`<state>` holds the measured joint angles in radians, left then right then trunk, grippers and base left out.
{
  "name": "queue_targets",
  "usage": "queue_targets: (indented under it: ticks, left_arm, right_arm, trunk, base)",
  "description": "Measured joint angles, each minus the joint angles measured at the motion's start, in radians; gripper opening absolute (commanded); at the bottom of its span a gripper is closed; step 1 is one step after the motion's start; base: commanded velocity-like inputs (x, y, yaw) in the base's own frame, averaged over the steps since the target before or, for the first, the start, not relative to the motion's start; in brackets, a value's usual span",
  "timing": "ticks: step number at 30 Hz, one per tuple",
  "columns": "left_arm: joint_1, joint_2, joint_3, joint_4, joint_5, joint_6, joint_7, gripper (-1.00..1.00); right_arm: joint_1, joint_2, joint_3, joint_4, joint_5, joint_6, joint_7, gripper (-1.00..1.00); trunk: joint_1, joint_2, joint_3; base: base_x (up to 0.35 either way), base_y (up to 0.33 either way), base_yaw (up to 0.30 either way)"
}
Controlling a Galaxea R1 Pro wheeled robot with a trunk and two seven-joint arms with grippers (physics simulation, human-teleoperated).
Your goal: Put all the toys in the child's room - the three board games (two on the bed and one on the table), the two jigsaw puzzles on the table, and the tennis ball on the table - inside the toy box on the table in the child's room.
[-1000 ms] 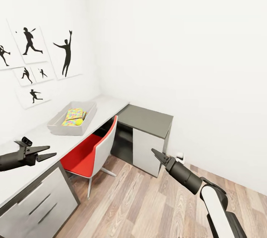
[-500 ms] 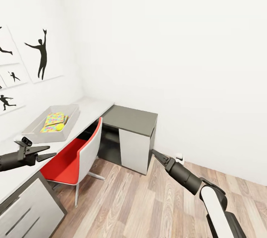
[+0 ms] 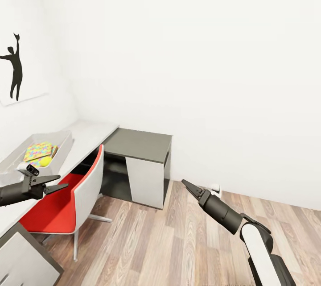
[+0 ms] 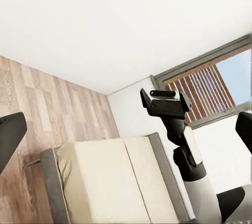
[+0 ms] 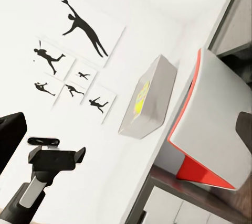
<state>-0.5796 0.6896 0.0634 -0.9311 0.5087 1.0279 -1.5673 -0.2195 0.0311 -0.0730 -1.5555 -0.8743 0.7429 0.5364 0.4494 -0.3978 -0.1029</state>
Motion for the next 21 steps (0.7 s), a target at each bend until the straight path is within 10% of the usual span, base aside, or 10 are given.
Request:
queue_targets:
  ticks: [21]
  left_arm:
    - [0.000, -0.001, 0.000, 0.003, 0.000, 0.000, 0.000, 1.00]
  right_arm:
    - [0.000, 0.005, -0.001, 0.001, 0.001, -0.002, -0.001, 1.00]
  trunk:
    - [0.000, 0.000, 0.000]
  base:
    - [-0.003, 0.005, -0.281]
